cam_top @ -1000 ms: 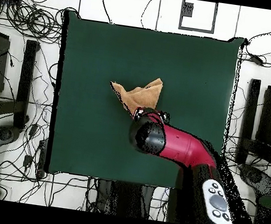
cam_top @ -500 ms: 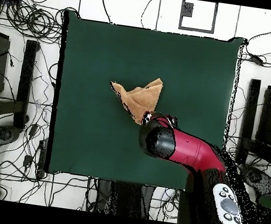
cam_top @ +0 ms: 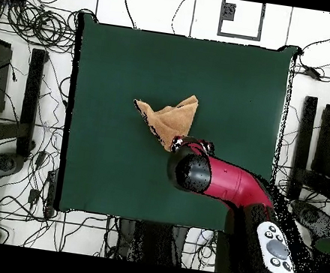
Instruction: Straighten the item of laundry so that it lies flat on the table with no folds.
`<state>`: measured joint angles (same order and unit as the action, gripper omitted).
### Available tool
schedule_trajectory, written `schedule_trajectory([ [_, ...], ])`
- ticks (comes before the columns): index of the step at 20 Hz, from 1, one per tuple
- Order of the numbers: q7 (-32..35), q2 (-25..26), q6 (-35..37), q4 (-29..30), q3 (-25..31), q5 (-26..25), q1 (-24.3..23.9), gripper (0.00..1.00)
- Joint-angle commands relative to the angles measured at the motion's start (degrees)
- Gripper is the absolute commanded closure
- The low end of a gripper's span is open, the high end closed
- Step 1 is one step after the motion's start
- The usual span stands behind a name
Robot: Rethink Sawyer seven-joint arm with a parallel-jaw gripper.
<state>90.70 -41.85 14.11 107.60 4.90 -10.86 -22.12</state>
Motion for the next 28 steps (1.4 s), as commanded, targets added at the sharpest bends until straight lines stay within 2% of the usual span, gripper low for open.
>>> schedule_trajectory([
  [1, 3.61, 4.38, 3.64, 2.25, 7.02, -1.23, 2.37, 0.00],
  [18, 8.83, 4.64, 1.32, 2.32, 3.86, 1.09, 8.00, 0.00],
  [28, 8.58, 5.45, -0.71, 3.01, 4.65, 0.89, 7.26, 0.00],
])
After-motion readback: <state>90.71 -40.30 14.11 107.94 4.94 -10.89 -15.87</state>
